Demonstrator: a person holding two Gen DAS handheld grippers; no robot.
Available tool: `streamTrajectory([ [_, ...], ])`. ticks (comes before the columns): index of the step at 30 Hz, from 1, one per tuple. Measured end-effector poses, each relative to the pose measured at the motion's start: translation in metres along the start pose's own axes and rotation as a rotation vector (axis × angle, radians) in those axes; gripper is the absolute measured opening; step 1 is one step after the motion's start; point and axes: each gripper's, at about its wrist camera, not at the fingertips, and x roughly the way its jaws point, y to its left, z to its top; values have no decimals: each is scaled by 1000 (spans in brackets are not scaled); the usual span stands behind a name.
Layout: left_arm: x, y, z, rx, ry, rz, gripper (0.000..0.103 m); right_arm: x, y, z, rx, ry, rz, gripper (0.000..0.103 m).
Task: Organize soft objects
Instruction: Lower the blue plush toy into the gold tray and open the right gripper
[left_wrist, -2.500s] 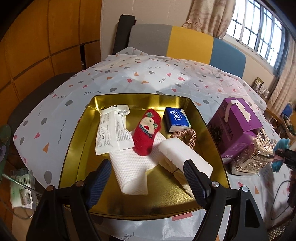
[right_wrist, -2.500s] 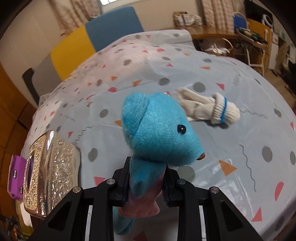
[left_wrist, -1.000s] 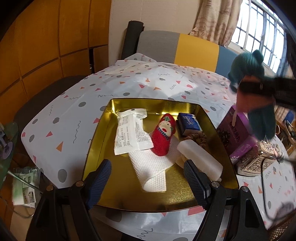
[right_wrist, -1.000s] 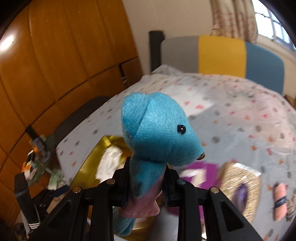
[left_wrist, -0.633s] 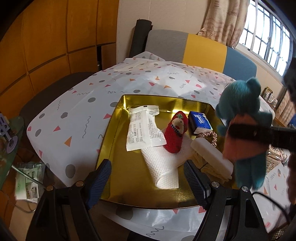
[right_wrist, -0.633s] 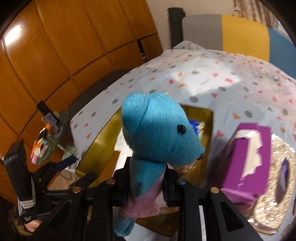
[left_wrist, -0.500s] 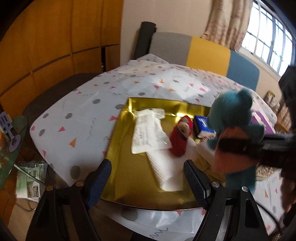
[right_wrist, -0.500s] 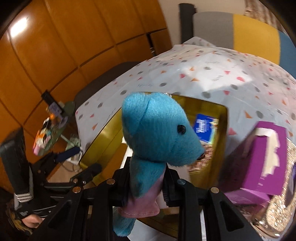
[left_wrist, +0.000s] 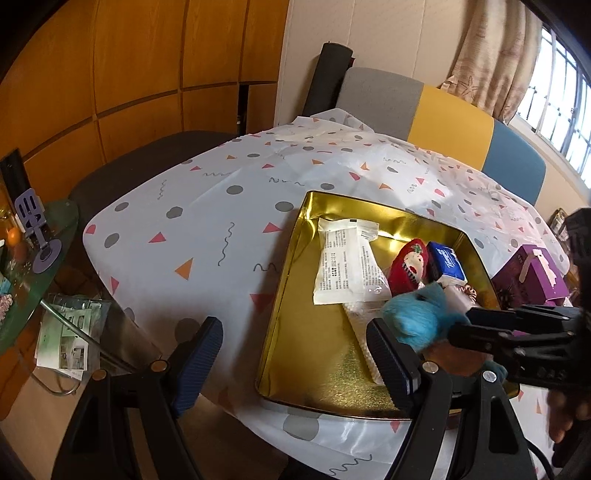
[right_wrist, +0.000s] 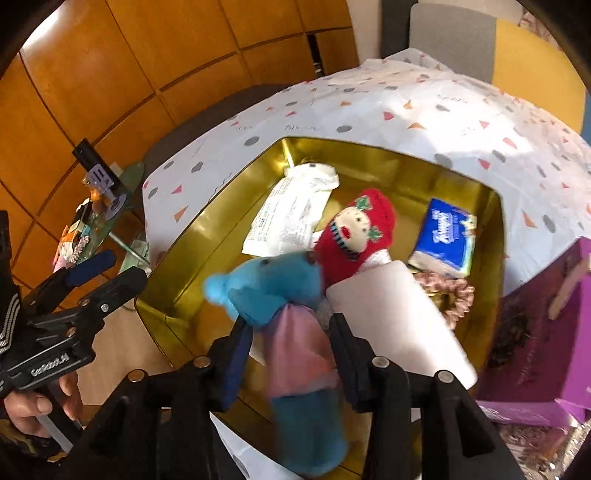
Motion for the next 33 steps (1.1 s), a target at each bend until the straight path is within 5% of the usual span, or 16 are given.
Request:
streamTrajectory([
  [4,-1,-8,-1,24,-1,-8,81,-8,7,-6,-45,8,-3,42],
  [6,-2,-11,0,32,1,-12,81,-2,11,-11,-64,18,-15,31],
  [13,-11,-19,2,61,-16,-18,81,17,14,-24,-69,47,-67,30],
  [21,-17,-27,5,80,-31,-28,82,-30,11,-29,-26,-91,-52,40],
  [33,-25,-48,3,141,-44,-47,82,-113,-19,-45,50,-300,-174,40],
])
